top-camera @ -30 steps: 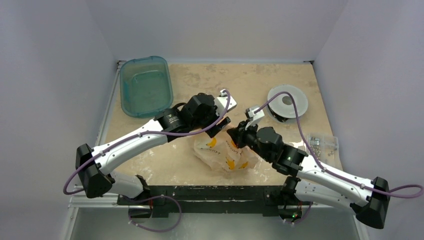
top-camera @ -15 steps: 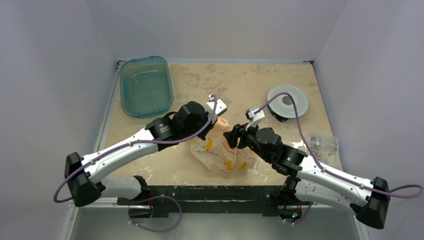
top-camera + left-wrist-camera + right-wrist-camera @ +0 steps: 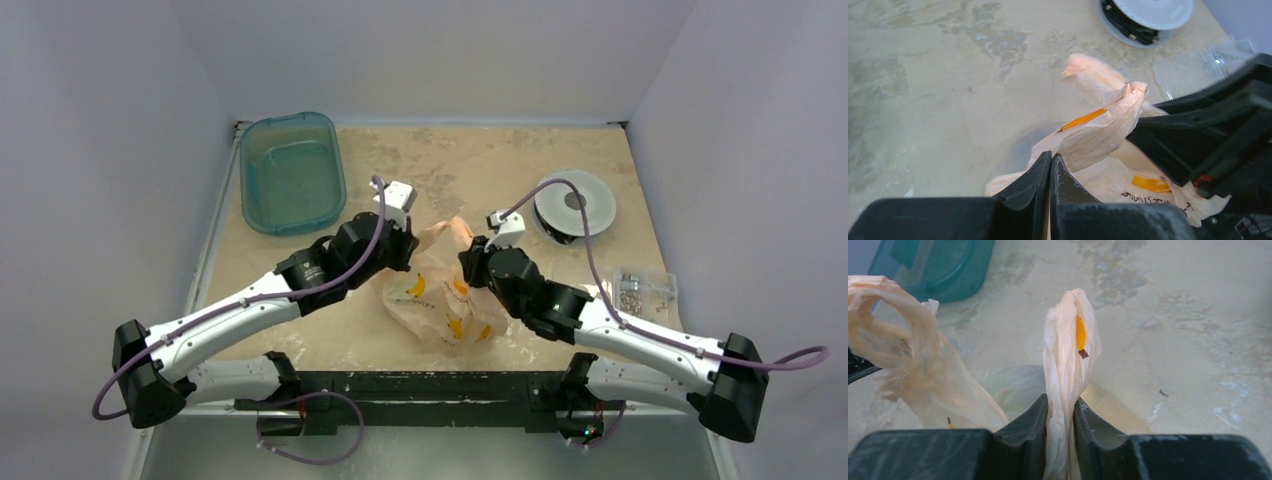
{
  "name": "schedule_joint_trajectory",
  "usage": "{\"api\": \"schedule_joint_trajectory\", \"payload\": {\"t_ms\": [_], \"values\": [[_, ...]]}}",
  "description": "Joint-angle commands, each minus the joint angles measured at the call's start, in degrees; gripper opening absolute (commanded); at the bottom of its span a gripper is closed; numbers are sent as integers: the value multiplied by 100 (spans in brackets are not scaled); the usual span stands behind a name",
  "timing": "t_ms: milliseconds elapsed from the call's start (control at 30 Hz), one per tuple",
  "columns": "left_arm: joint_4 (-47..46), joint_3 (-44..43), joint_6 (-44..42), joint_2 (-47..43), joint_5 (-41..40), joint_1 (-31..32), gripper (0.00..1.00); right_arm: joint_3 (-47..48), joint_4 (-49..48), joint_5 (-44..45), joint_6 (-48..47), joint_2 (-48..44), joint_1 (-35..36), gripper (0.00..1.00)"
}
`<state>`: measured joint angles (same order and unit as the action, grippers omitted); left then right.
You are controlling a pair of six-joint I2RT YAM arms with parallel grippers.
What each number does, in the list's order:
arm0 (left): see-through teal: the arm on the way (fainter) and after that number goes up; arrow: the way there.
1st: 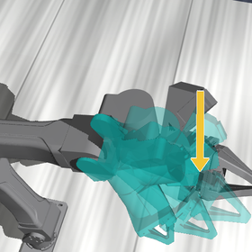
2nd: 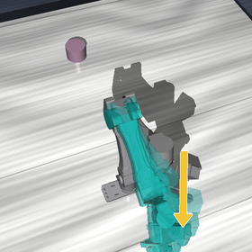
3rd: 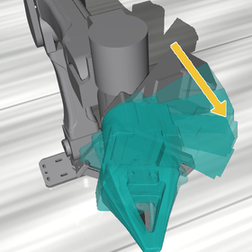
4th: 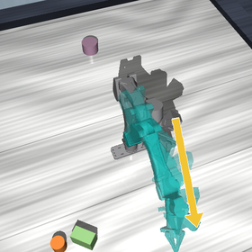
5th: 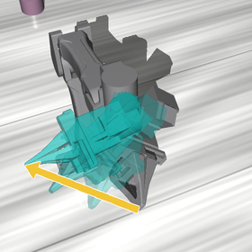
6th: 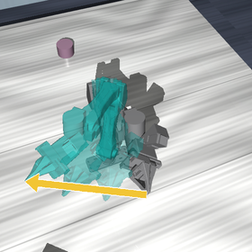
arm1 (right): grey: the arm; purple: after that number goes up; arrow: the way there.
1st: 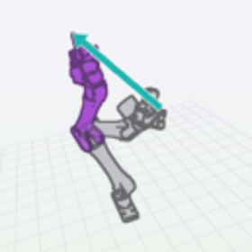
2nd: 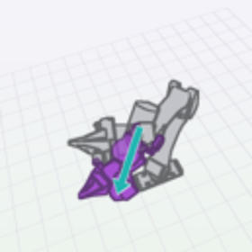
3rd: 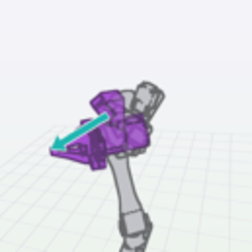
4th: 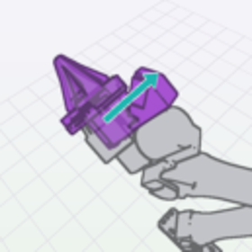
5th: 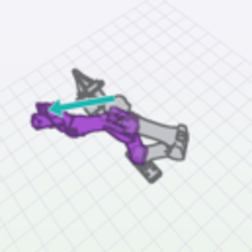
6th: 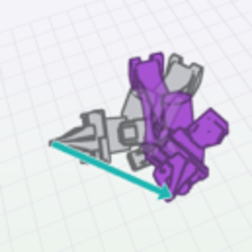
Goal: Take the fake fruits out of the plastic bag
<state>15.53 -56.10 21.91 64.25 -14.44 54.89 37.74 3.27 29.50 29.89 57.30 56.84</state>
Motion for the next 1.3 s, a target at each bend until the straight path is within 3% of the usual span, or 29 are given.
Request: {"api": "schedule_joint_trajectory", "payload": {"t_ms": [0,100,233,400,567,667,833,933,1033,1267], "values": [[961,-757,1246,152,-1464,-203,0,456,-290,965,-237,-480,-172,16],[1444,-1225,1494,365,-979,-730,0,950,-66,1044,-580,-413,-485,0],[1201,-1547,1495,484,87,-1577,0,1510,94,1081,-1037,-367,-946,0],[1466,-2720,1375,1054,1279,-2509,0,2115,351,1099,-1494,-275,-1516,0],[1366,-3354,941,1279,1337,-2795,0,2279,406,1212,-1964,-358,-1597,0],[1492,-3488,706,1401,1536,-2814,0,2146,552,233,-2019,-628,-1598,0],[1933,-2539,440,1204,2014,-2861,1,1282,425,-2367,-2225,-1215,-1589,2],[1813,-1407,678,495,1954,-2922,33,659,119,-3497,-1866,-1382,-1585,2],[1751,-217,1210,-546,1769,-2923,61,131,-262,-3912,-1527,-1599,-1572,1],[2255,1538,2638,-2845,2033,-2923,70,-62,-613,-4117,-1313,-1826,-1573,0]]}}
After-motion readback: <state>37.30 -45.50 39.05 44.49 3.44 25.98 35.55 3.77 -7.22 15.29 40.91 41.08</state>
